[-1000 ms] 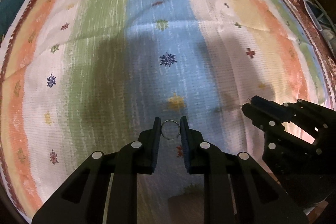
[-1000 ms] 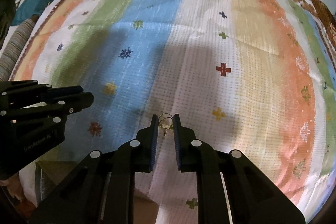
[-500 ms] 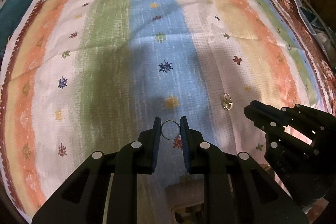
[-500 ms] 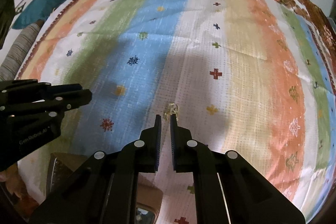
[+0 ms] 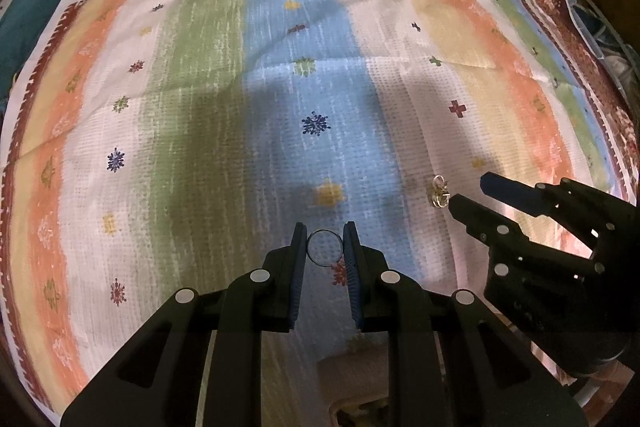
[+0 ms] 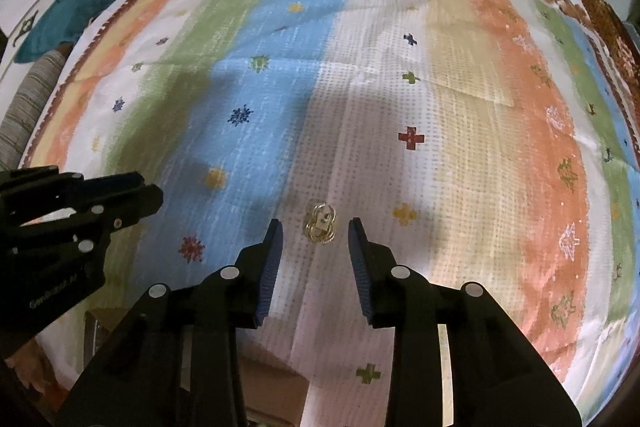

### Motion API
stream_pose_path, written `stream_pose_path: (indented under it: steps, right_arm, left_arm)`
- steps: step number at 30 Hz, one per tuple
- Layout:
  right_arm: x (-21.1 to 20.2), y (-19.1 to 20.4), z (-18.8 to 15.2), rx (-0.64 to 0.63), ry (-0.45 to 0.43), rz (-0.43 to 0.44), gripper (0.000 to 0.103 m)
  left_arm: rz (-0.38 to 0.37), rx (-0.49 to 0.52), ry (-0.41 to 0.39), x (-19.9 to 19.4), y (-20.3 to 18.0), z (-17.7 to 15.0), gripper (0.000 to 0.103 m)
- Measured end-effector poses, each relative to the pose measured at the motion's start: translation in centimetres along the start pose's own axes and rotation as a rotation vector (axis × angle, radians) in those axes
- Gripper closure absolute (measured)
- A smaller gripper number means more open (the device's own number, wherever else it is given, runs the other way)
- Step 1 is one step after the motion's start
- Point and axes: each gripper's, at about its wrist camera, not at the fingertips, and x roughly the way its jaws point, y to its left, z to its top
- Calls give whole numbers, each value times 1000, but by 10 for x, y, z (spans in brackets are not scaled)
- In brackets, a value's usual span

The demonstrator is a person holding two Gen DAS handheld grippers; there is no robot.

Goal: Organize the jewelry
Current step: 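Lift the ring and gold charm and carry both toward the tin box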

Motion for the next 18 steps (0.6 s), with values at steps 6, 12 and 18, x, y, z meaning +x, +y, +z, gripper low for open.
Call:
stream_pose_path:
  steps: [6,12,18]
  right_arm:
    - [18,-2,3,-1,34,-8,69]
    - [29,-4,3,-7,52,-14,69]
    - [34,-4,5,-23,47,-16,69]
  left_arm:
    - [5,2,9,5,2,1,85]
    - [5,11,19,9,2,2,85]
    - [8,35,33,15,-5,1,85]
